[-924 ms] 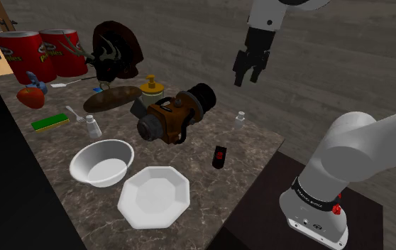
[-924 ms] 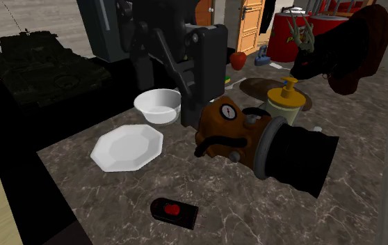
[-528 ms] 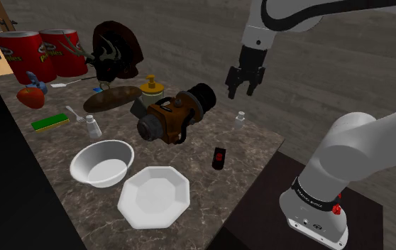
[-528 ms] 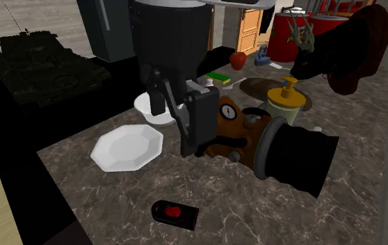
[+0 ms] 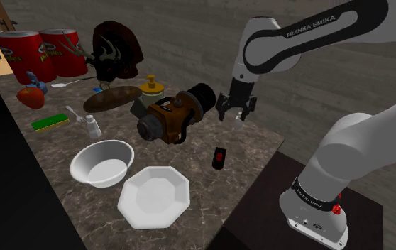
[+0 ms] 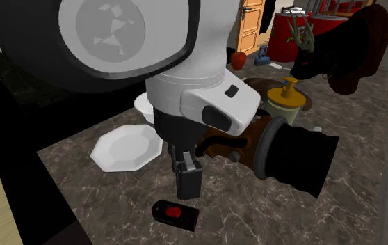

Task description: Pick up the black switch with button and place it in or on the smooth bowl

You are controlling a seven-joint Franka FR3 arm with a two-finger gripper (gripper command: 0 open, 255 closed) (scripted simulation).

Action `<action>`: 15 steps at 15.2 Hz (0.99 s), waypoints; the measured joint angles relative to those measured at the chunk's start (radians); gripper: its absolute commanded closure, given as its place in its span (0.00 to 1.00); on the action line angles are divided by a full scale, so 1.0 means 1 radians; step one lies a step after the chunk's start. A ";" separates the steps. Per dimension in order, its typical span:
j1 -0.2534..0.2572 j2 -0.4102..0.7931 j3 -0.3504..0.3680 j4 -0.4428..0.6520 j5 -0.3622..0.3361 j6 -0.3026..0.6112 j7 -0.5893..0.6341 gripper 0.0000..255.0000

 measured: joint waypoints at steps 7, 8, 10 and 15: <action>-0.013 0.233 0.058 -0.104 0.116 0.328 0.184 0.00; -0.016 0.282 0.061 -0.102 0.133 0.375 0.204 0.00; -0.011 0.362 0.070 -0.104 0.173 0.456 0.243 0.00; 0.012 0.473 0.076 -0.109 0.235 0.574 0.232 0.00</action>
